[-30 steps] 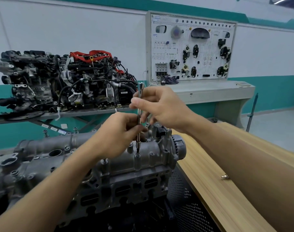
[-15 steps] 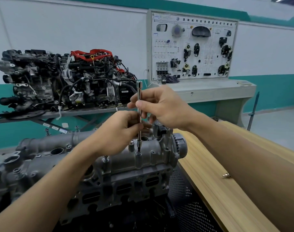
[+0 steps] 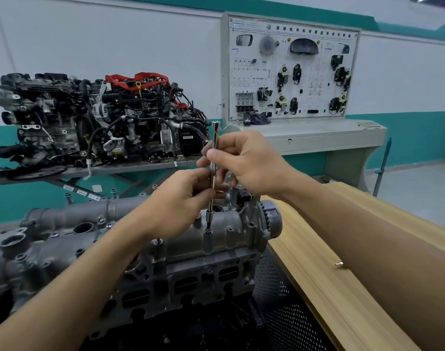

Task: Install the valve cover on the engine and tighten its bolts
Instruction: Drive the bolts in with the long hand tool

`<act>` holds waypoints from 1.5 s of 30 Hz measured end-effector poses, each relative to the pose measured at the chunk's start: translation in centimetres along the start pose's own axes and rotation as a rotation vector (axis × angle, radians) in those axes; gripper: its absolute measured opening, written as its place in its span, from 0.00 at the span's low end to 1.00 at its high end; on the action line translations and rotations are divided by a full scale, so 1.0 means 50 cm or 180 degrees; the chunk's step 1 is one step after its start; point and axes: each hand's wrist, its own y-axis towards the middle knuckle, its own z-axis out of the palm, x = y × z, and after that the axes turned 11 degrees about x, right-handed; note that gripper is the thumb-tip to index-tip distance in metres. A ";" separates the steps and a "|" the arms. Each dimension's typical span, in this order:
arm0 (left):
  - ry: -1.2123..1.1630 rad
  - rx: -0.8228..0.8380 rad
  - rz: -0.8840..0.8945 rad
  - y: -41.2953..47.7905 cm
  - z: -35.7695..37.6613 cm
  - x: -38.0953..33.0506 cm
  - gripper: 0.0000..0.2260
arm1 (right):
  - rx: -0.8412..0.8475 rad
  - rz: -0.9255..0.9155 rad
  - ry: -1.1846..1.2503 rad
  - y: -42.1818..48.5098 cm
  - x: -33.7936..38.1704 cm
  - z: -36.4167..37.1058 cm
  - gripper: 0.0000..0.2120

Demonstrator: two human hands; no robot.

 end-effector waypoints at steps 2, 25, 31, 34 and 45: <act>0.0310 -0.0205 -0.0102 0.001 0.010 0.003 0.04 | -0.0243 -0.0075 -0.0061 0.000 -0.003 0.006 0.08; 0.0308 -0.1222 -0.0197 -0.019 0.038 0.004 0.06 | -0.0617 -0.0438 -0.0174 0.002 -0.001 0.011 0.08; 0.0154 -0.0961 -0.0297 -0.007 0.035 0.011 0.06 | -0.0258 -0.0209 -0.0060 0.007 -0.006 0.010 0.08; -0.0059 -0.0604 -0.0339 -0.010 0.014 0.010 0.05 | 0.0446 -0.0049 -0.0137 -0.008 -0.014 0.003 0.05; 0.0421 -0.1541 -0.0189 -0.022 0.075 0.024 0.04 | -0.0908 -0.0065 -0.0264 -0.017 -0.043 0.055 0.09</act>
